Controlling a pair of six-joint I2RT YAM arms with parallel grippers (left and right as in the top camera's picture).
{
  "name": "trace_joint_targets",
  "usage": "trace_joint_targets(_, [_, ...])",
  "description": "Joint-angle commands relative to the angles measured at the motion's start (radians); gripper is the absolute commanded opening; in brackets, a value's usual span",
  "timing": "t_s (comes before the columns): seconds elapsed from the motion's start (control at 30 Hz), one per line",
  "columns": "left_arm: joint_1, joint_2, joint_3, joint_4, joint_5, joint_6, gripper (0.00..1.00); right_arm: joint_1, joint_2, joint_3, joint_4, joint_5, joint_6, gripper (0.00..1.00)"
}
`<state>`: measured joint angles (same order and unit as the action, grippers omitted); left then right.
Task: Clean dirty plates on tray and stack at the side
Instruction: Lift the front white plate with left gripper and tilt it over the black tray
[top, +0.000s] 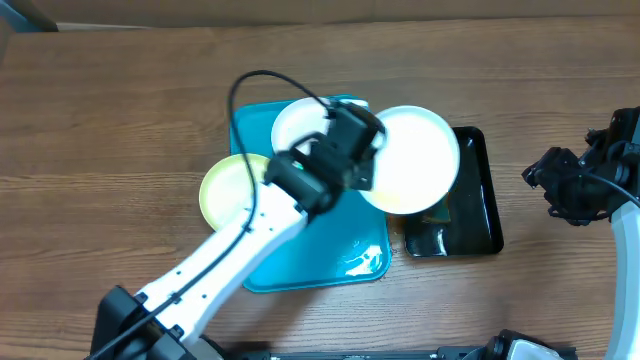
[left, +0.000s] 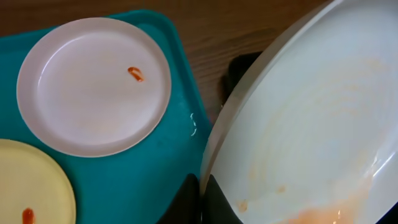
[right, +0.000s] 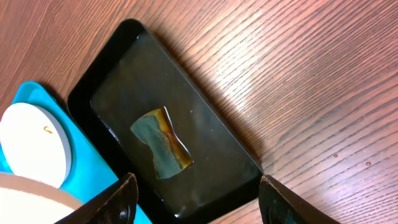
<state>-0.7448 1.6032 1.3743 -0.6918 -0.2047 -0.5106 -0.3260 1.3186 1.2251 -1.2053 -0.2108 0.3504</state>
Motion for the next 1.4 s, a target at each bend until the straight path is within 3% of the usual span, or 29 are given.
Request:
trace_joint_targets(0.0, [-0.067, 0.050, 0.024, 0.059, -0.198, 0.063, 0.04, -0.005, -0.003, 0.012, 0.002, -0.009, -0.006, 0.64])
trace_joint_targets(0.2, [-0.169, 0.130, 0.024, 0.171, -0.376, 0.123, 0.04, -0.005, -0.003, 0.012, 0.001, -0.008, -0.006, 0.64])
trace_joint_targets(0.4, [-0.197, 0.138, 0.024, 0.262, -0.462, 0.177, 0.04, -0.005, -0.003, 0.011, -0.006, -0.009, -0.006, 0.64])
trace_joint_targets(0.8, [-0.262, 0.138, 0.024, 0.473, -0.665, 0.609, 0.04, -0.005, -0.003, 0.011, -0.005, -0.008, -0.002, 0.65])
trace_joint_targets(1.37, [-0.310, 0.138, 0.024, 0.667, -0.816, 0.928, 0.04, -0.005, -0.003, 0.011, -0.004, -0.008, -0.002, 0.65])
